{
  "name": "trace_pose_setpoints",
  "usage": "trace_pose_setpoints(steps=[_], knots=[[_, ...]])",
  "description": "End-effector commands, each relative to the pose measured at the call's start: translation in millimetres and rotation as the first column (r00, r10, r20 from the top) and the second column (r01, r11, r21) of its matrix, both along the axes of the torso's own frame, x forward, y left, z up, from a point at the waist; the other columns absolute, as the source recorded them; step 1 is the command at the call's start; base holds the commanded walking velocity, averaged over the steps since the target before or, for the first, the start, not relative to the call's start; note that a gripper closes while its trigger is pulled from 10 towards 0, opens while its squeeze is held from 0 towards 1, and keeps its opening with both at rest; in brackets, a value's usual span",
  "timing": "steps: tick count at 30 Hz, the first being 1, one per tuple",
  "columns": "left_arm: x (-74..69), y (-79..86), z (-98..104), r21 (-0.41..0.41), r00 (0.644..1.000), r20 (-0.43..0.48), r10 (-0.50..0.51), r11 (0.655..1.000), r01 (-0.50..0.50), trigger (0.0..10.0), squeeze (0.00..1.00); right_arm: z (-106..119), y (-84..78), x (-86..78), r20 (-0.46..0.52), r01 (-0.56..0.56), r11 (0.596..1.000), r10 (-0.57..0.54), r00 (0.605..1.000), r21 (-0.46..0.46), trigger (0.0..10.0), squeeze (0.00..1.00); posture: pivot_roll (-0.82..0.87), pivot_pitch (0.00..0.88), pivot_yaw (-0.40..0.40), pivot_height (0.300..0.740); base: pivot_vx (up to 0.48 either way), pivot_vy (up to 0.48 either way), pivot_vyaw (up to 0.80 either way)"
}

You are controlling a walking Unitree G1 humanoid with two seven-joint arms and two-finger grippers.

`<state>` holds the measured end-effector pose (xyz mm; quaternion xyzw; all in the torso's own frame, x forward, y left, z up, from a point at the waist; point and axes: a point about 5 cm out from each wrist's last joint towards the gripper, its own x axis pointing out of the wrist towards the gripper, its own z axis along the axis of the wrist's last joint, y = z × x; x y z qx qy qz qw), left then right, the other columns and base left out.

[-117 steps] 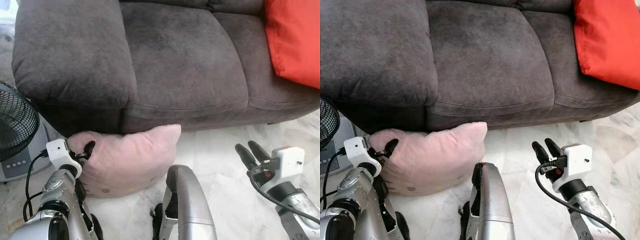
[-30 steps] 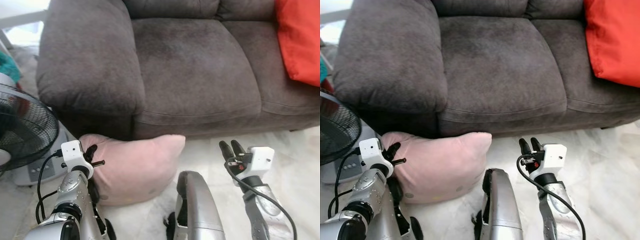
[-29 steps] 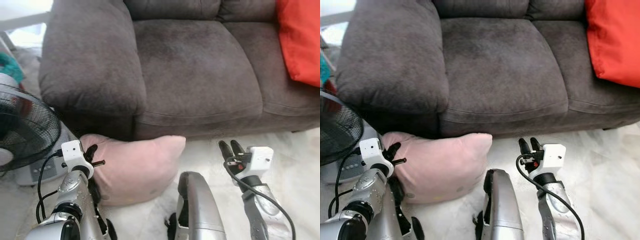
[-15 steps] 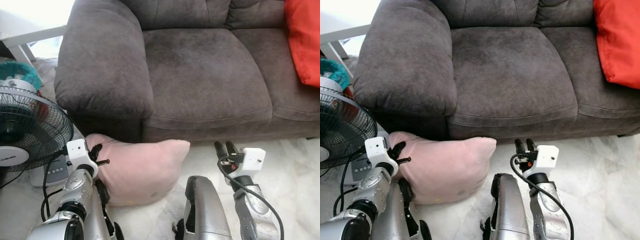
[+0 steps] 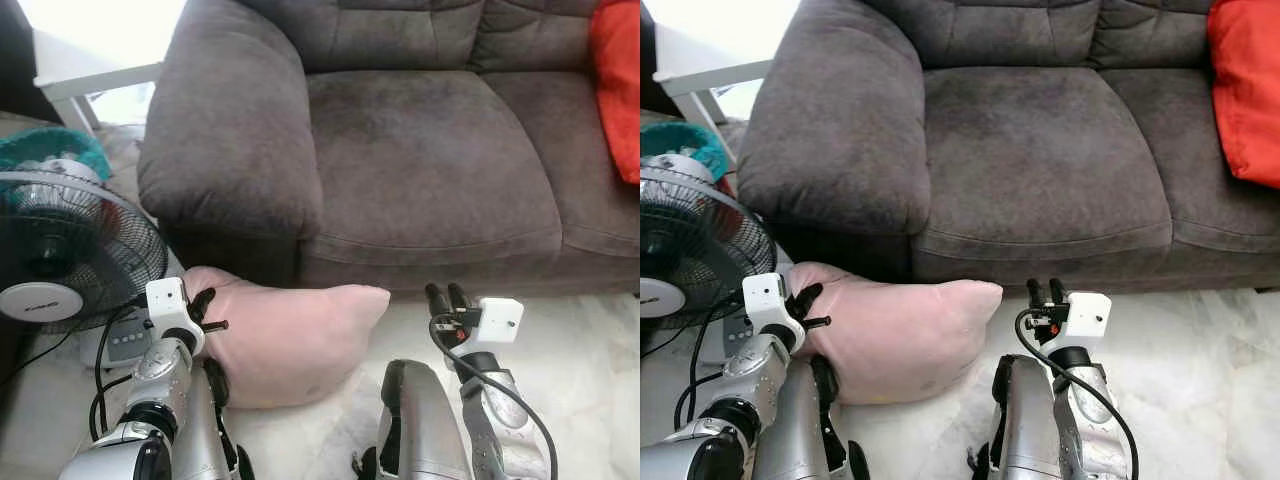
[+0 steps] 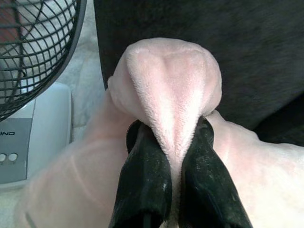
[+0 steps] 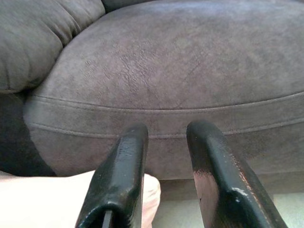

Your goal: Move the pillow to the sofa from floor

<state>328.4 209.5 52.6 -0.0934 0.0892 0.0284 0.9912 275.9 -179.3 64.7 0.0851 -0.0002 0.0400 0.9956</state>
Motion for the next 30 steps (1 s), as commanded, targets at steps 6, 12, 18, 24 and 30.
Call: trace_pose_setpoints(steps=[6,12,18,24,30], knots=[[10.6,4.6,27.6,0.026,0.988,0.150,0.022,0.999,-0.027,10.0,0.00,-7.2,-4.7,-2.1,-0.023,0.020,1.000,-0.021,1.000,-0.015,10.0,0.00,0.03,0.079,-0.038,0.477,-0.292,0.000,0.00],[10.3,5.0,27.5,0.027,0.988,0.151,0.022,0.999,-0.026,10.0,0.00,-5.6,-5.3,-0.7,-0.014,0.023,1.000,-0.023,1.000,-0.018,10.0,0.00,0.03,0.079,-0.036,0.477,-0.296,0.000,0.00],[11.3,4.4,28.8,0.032,0.988,0.150,0.021,0.999,-0.026,10.0,0.00,-6.4,-6.3,-1.4,-0.014,0.033,0.999,-0.034,0.999,-0.021,10.0,0.00,0.03,0.081,-0.032,0.477,-0.194,0.000,0.00],[11.0,2.4,27.3,0.040,0.990,0.142,0.014,0.999,-0.020,10.0,0.00,-7.4,-5.9,-1.9,-0.014,0.033,0.999,-0.033,0.999,-0.020,10.0,0.00,0.03,0.081,-0.034,0.477,0.000,0.000,0.00],[9.8,1.6,25.9,0.046,0.990,0.140,0.011,0.999,-0.017,10.0,0.00,-6.4,-5.6,-0.9,-0.007,0.031,0.999,-0.031,1.000,-0.020,10.0,0.00,0.03,0.080,-0.038,0.489,0.000,0.000,0.00]])
